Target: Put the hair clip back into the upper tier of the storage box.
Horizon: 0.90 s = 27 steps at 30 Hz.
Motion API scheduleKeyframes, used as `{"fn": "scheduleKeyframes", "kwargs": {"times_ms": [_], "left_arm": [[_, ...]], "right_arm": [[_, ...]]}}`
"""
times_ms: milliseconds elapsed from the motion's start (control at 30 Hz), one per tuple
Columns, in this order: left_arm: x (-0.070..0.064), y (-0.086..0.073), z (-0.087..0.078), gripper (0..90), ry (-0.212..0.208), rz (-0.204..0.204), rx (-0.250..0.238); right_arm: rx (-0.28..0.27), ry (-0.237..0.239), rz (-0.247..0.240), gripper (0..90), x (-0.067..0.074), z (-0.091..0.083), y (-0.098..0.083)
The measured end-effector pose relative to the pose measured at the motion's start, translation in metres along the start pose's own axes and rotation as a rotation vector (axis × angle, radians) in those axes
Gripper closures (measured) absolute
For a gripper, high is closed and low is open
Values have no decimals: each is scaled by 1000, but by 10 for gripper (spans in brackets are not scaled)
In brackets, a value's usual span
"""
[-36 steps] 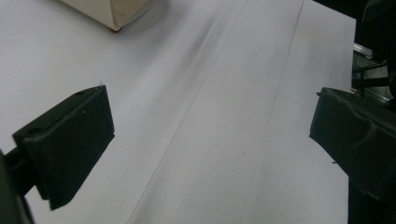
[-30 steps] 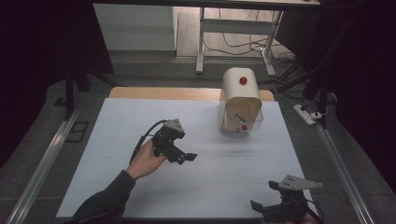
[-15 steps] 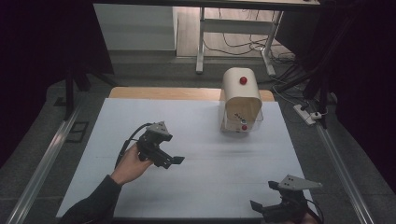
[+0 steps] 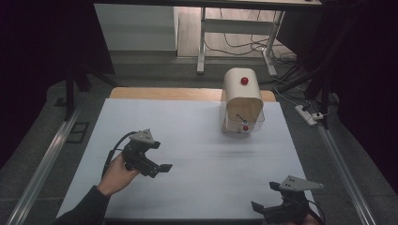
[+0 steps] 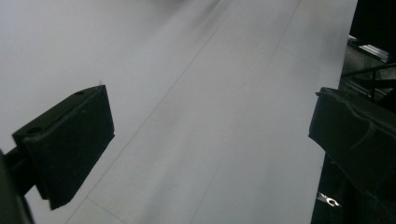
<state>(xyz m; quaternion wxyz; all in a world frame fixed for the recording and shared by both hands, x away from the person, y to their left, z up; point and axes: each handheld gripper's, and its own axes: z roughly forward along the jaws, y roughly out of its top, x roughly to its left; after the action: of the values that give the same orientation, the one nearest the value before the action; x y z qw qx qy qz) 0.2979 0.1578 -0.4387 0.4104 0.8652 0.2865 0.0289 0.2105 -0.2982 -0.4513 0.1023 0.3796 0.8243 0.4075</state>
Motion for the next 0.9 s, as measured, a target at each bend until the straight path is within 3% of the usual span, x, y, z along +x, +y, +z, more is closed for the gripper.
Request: {"fn": "scheduleKeyframes", "kwargs": {"times_ms": [267,400,633,900], "left_arm": [[-2,-18,-13,0,31,3,18],[4,-32,-23,0,38,-60,-24],[0,-47,-35,0,67,-84,-58],[-7,-63,-45,0,76,-149,-95]], "right_arm": [[-1,5,2,11,0,0,0],[2,5,0,11,0,0,0],[2,4,0,11,0,0,0],[1,5,0,11,0,0,0]]}}
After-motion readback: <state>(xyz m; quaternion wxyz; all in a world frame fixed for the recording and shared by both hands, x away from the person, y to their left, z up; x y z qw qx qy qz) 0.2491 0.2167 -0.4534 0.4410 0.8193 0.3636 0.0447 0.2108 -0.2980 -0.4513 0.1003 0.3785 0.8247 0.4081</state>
